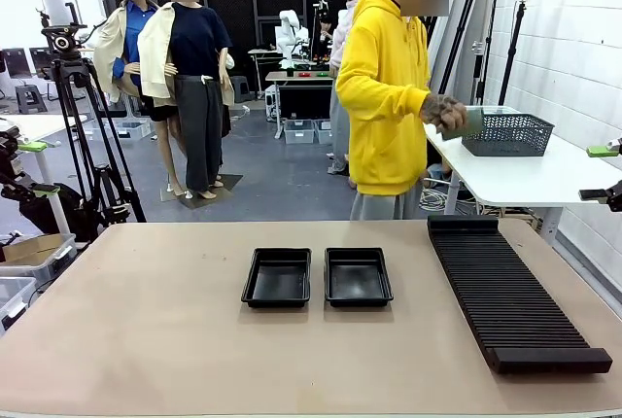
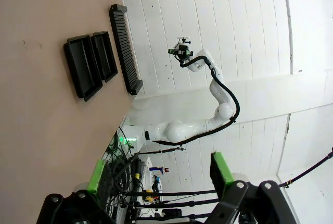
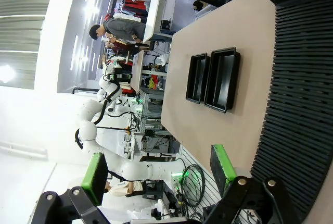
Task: Inspect and transfer BCBs to ESD trays.
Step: Pick up the Blank PCB from the PCB Rack and place it in the left ESD tray.
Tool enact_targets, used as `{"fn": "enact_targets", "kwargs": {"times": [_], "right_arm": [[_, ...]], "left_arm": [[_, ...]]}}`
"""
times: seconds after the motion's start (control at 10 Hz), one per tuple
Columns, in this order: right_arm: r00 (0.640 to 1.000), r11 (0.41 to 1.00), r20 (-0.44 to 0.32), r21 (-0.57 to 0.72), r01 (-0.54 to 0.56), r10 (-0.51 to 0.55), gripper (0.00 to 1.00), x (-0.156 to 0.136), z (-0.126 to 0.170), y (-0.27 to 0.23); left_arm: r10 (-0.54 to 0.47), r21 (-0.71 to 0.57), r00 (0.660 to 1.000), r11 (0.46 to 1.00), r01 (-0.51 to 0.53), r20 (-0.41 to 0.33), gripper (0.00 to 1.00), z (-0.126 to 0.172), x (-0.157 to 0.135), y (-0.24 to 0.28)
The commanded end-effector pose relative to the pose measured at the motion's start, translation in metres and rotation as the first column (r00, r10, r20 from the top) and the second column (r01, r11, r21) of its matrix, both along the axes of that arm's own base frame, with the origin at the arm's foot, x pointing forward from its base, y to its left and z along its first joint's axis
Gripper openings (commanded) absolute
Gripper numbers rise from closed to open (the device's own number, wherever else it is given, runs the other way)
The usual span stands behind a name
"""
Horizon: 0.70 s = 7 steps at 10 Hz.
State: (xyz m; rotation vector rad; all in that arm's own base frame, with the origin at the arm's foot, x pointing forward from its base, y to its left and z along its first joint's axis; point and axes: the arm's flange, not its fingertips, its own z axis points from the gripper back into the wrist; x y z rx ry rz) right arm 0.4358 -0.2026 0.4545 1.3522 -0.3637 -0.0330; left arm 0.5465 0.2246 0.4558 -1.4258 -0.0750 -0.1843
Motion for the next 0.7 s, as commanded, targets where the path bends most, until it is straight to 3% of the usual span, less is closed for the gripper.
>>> {"fn": "enact_targets", "kwargs": {"times": [0.0,0.6], "right_arm": [[1.000,1.000,-0.002,0.000,0.000,0.000,1.00,0.0001,-0.0001,0.0002],[1.000,1.000,-0.002,0.000,0.000,0.000,1.00,0.0001,-0.0001,0.0002]], "left_arm": [[0.008,-0.002,1.000,1.000,-0.008,-0.003,1.00,0.0007,0.0001,0.0008],[0.008,-0.002,1.000,1.000,-0.008,-0.003,1.00,0.0007,0.0001,0.0008]]}}
